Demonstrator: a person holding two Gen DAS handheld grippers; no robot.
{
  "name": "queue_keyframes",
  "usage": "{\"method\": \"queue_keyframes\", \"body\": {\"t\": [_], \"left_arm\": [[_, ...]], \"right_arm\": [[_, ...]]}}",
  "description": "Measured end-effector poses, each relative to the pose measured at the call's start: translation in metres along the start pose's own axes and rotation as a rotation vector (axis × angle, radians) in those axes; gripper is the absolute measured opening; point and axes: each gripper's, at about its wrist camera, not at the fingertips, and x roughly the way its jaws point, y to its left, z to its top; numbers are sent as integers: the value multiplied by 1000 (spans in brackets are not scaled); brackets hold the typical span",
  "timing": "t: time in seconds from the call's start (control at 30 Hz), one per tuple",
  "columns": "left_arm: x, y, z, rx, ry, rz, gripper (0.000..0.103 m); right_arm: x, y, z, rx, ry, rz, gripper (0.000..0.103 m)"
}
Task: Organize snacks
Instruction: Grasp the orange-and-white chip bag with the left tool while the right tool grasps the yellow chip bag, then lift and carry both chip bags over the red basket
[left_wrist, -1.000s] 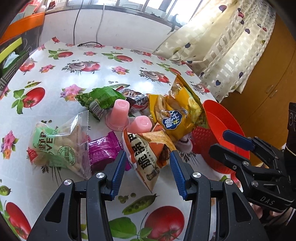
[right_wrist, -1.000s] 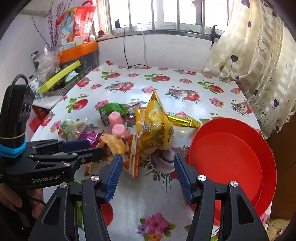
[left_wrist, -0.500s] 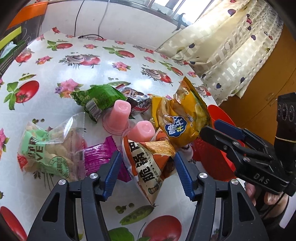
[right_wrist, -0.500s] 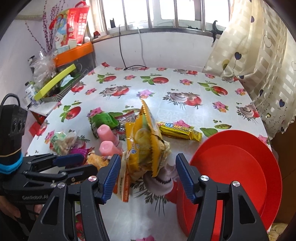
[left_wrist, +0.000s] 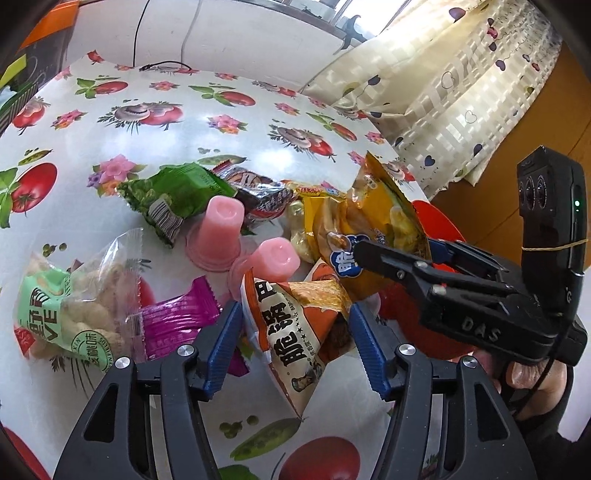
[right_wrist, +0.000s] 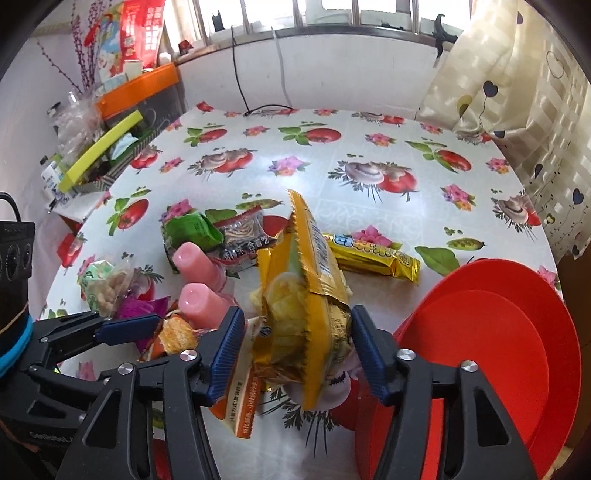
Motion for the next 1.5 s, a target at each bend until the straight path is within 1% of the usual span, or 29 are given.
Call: {"method": "queue_keyframes", "body": {"t": [0.13, 0.2, 0.4, 0.63, 0.83, 0.97, 1.07, 1.2, 1.3, 1.5], "left_arm": [[-3, 2, -3, -12, 10, -8, 61], [-4, 3, -4, -19, 7, -16, 61], [-9, 5, -10, -30, 13, -32, 61], [-14, 6, -21, -33, 34, -44, 62], [-11, 8, -34, -47, 83, -63, 65], [-4, 7, -42, -64, 122, -89, 65], [-4, 3, -46, -58, 111, -94, 65], [-6, -3, -49, -23, 90, -67, 57], [-11, -3, -50, -12, 74, -70, 55], [-32, -10, -47, 29, 5, -71, 53]], "right_arm": [[-3, 2, -4, -16, -5, 10, 33], [-7, 3, -6, -23, -11, 21, 30], [-19, 7, -17, -37, -27, 30, 29], [-30, 13, -37, -33, -25, 47, 28], [-34, 15, -52, -17, -20, 63, 28], [-36, 16, -56, -8, -29, 69, 27], [-38, 19, -58, -12, -34, 67, 27], [-42, 20, -62, -9, -46, 62, 27], [-47, 19, -64, 1, -62, 68, 26], [-67, 20, -62, 2, -128, 73, 26]]}}
